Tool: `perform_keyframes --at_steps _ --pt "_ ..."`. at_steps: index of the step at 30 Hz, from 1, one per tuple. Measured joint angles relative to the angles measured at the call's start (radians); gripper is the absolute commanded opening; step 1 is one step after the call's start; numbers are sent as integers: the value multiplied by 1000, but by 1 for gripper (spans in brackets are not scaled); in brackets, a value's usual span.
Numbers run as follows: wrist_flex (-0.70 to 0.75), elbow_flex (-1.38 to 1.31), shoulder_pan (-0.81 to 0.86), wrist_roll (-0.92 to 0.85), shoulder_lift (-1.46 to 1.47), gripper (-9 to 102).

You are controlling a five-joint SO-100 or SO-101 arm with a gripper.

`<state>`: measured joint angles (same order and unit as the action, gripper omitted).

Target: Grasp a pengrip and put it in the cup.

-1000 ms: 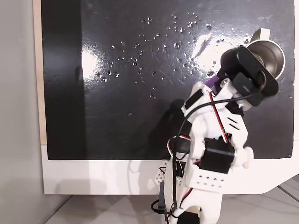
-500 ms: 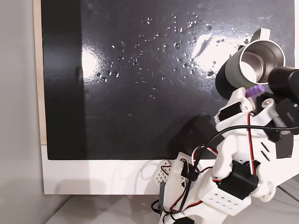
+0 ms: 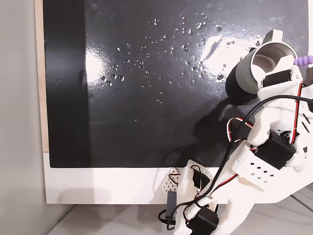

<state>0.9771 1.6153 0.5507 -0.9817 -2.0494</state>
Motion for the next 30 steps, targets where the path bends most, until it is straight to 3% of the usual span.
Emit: perform_keyframes --at_steps 8,17,22,30 --pt "-227 218 -26 95 26 0" --pt "-268 281 -32 98 41 0" --pt "-268 282 -32 97 41 26" --pt "-268 282 -23 95 43 31"
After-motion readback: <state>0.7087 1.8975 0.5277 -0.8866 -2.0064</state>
